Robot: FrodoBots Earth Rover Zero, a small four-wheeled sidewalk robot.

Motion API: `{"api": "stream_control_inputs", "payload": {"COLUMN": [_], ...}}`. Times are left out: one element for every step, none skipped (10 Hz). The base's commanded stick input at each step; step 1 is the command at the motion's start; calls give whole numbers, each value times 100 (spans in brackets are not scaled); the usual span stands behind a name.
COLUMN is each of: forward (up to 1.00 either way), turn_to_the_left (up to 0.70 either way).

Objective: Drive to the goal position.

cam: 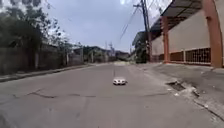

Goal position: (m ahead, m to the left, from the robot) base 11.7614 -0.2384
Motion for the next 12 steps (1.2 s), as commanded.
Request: {"api": "stream_control_inputs", "payload": {"forward": [100,100,100,100,100,100,100,100,100,100,100,100], "turn_to_the_left": [-36,-40,-29,-11,0,0,0,0,-5,-24,-38,-36]}}
